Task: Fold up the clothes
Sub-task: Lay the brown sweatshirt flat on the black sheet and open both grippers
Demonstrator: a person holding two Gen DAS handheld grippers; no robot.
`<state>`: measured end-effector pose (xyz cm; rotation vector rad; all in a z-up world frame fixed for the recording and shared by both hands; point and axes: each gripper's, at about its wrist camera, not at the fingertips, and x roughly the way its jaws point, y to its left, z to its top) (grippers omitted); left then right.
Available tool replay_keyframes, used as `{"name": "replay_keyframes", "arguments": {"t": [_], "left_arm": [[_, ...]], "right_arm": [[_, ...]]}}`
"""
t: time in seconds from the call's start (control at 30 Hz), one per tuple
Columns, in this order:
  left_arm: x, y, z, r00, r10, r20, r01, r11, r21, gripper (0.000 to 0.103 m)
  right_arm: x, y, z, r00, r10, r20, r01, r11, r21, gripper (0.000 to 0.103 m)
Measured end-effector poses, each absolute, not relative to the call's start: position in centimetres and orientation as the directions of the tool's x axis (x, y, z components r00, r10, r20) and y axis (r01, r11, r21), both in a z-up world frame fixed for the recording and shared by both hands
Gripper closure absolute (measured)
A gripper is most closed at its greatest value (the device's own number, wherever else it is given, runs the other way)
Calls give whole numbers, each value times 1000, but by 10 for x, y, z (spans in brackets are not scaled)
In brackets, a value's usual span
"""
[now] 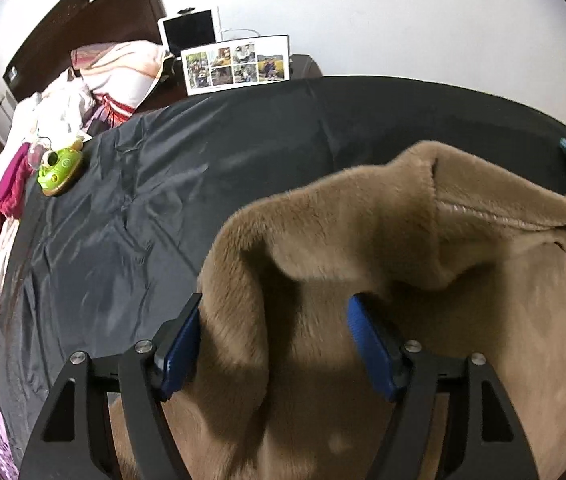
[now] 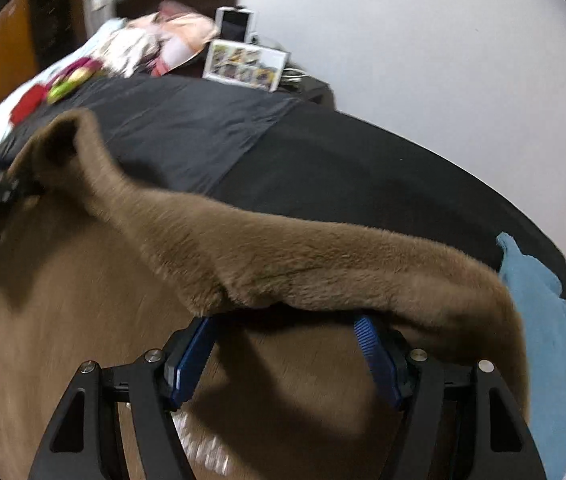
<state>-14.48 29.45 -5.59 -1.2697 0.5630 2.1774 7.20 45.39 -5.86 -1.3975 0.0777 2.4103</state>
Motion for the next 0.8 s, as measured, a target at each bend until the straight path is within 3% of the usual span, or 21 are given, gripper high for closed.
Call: {"name": "replay_keyframes", "arguments": {"t": [0.47, 0.8], "left_arm": [[-174, 304, -66, -396, 279, -874, -608, -794, 22, 16], [-165, 280, -39, -370, 308, -876, -592, -805, -33, 15]], "right_arm": [[40, 494, -76, -467, 309, -829, -450, -890, -79, 31], [72, 475, -46, -523, 276, -806, -439, -898, -23, 31]]}}
